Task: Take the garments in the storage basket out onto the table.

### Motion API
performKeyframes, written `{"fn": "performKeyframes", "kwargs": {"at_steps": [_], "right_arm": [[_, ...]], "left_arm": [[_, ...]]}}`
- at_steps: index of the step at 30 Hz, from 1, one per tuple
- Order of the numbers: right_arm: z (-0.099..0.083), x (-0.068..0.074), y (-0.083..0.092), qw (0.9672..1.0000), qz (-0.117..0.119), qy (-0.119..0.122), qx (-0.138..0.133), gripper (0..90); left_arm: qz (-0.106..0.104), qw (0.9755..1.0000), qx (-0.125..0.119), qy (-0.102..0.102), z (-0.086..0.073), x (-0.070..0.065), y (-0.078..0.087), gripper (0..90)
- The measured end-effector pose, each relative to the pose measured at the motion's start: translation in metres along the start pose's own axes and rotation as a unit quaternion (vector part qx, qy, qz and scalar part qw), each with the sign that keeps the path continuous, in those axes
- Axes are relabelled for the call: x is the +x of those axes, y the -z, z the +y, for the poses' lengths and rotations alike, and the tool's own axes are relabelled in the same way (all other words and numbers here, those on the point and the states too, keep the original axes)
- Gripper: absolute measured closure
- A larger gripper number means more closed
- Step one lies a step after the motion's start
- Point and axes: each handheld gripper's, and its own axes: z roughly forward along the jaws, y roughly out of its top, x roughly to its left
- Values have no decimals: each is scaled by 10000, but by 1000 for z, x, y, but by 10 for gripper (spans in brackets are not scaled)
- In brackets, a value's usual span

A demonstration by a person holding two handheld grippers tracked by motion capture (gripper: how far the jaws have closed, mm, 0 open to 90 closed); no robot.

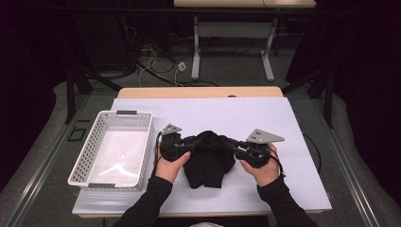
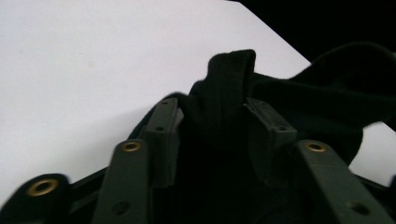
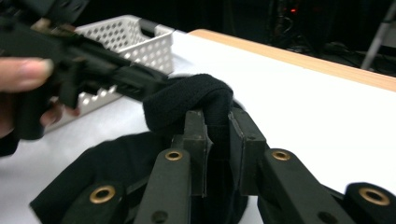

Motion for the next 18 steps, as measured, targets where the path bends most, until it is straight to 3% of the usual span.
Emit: {"fn": "performKeyframes", "kwargs": {"at_steps": [4, 10, 18], "right_arm": [[2, -12, 7, 9996, -167, -212, -114, 784], [0, -28, 11, 9978, -432, -489, -111, 783], [-7, -42, 8, 9958, -534, -737, -24, 784]], "left_arm": [[46, 9999, -81, -38, 2, -1, 1, 464], [147, 9997, 33, -173, 1, 0, -3, 444], [88, 9990, 120, -413, 1, -8, -9, 431]]}}
